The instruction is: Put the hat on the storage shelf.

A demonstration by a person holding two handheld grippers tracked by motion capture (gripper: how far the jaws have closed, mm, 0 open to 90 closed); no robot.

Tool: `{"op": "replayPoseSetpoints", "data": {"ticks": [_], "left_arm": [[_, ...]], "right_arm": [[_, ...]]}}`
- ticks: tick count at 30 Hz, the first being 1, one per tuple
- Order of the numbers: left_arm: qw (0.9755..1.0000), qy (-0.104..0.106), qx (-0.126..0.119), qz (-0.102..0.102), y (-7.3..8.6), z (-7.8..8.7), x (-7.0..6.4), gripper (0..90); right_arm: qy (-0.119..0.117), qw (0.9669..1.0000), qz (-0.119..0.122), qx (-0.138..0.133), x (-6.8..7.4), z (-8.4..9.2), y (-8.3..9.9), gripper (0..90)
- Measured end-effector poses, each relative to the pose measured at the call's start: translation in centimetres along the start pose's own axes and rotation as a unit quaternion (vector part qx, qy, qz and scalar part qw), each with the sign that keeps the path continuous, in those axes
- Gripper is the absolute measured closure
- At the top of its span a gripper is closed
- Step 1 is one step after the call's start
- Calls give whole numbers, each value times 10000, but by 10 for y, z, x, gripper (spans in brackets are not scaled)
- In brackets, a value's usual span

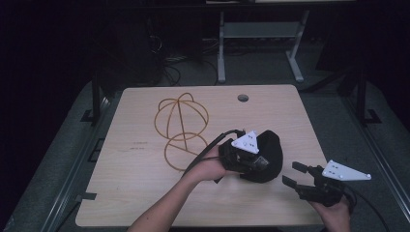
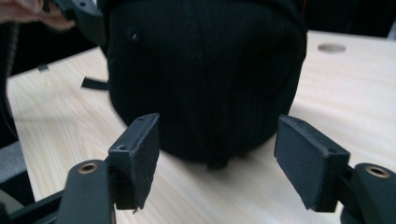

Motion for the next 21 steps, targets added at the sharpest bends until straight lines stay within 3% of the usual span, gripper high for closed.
{"op": "replayPoseSetpoints", "data": {"ticks": [7,13,21], "left_arm": [[9998,100,-165,-93,-13,5,-2,814],[9991,214,-259,-250,-25,4,-5,814],[9981,298,-298,-445,-36,3,-10,815]], "right_arm": [[-232,9994,-46,-269,1,5,-12,358],[-334,9992,-40,-222,4,1,-10,422],[-543,9981,129,-274,9,4,-10,728]]}}
Point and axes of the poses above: each handheld gripper's, and its own axes: z roughly backward along the jaws, y roughly out of its underside, x roughly to its left, the point moved 2 cm from there along -z, roughly forward along the jaws, and after that the axes turned 14 degrees about -z, right-handed, at the moved point
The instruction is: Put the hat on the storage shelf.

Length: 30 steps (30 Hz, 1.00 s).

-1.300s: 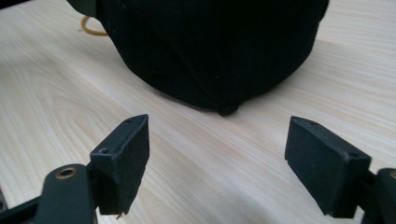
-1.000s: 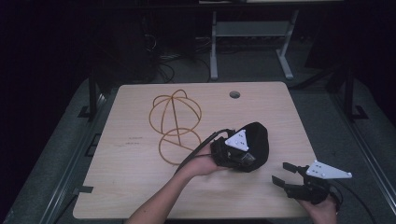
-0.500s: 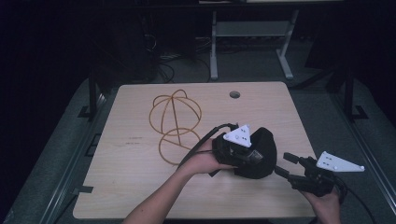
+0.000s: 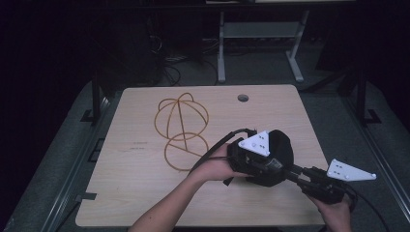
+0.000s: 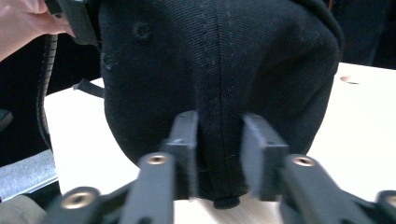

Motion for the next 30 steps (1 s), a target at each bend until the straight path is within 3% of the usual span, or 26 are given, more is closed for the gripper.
{"op": "replayPoseSetpoints", "data": {"ticks": [2,6,12,19,24,30], "left_arm": [[10000,3,-19,24,0,1,0,815],[10000,-48,-40,45,2,7,0,814],[9996,-235,112,128,11,14,0,761],[9969,-574,497,210,19,19,-4,606],[9953,-761,523,273,24,28,-6,546],[9941,-877,544,347,35,38,-10,535]], "right_arm": [[-88,9999,96,70,3,0,-1,814],[-135,9999,88,55,6,1,-4,837],[-50,9999,77,43,7,0,-7,839],[-78,9998,-6,178,5,-2,-12,838],[-70,9997,-89,224,3,0,-17,839],[-2,9996,-115,243,2,3,-26,839]]}}
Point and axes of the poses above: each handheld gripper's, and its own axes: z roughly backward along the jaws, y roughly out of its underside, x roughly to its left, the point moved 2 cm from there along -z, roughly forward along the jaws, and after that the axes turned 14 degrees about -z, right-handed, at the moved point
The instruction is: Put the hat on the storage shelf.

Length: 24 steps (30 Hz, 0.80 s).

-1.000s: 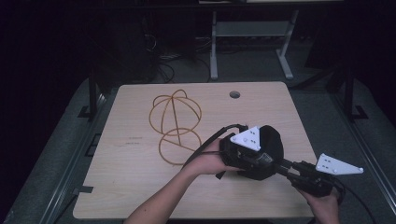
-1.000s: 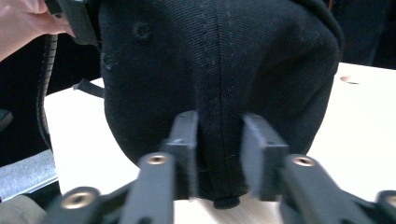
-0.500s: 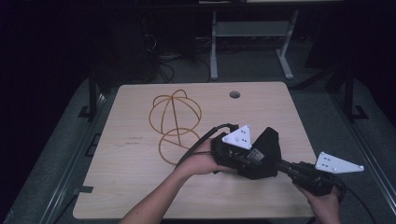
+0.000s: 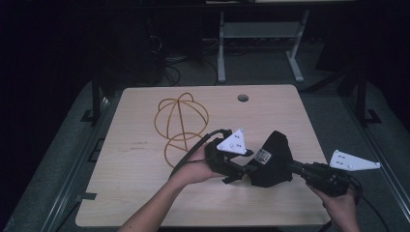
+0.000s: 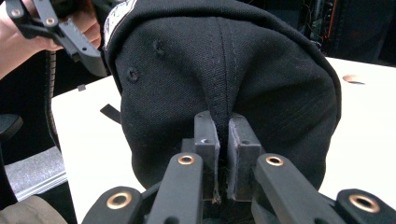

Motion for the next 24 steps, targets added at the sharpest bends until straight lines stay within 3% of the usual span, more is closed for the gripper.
{"op": "replayPoseSetpoints", "data": {"ticks": [9,24], "left_arm": [[9999,-97,36,98,19,11,-9,529],[9996,-119,96,236,49,13,-26,510]], "right_arm": [[124,9999,-28,27,-2,6,-15,839],[199,9998,-13,43,-5,9,-34,839]]}}
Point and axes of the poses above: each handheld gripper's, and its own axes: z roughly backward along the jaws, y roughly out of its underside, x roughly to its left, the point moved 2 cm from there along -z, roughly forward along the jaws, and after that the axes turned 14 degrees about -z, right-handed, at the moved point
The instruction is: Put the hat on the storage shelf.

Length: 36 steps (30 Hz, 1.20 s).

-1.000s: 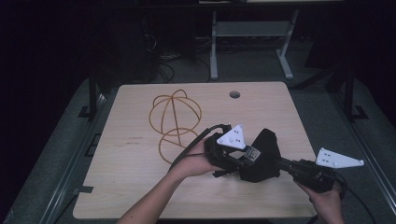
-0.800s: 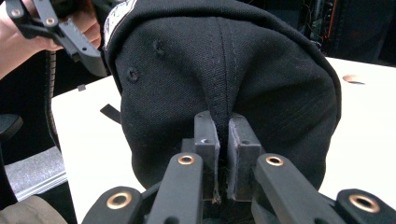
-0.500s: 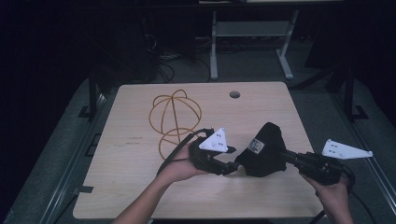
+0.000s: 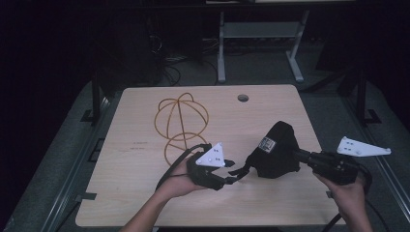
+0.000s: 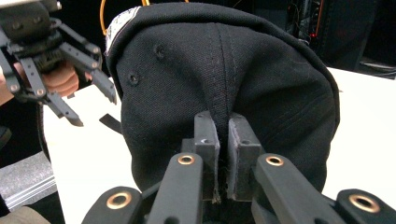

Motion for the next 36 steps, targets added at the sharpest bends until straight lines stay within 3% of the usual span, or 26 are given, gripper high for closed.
{"op": "replayPoseSetpoints", "data": {"ticks": [15,19,36], "left_arm": [[9998,71,68,187,28,-5,-13,463],[9996,107,-37,266,35,-6,-17,460],[9995,162,57,250,47,-19,-32,436]], "right_arm": [[67,9999,-81,-4,-4,1,-23,838],[71,9999,-65,37,-3,0,-30,838],[23,9999,77,90,7,-14,-66,837]]}}
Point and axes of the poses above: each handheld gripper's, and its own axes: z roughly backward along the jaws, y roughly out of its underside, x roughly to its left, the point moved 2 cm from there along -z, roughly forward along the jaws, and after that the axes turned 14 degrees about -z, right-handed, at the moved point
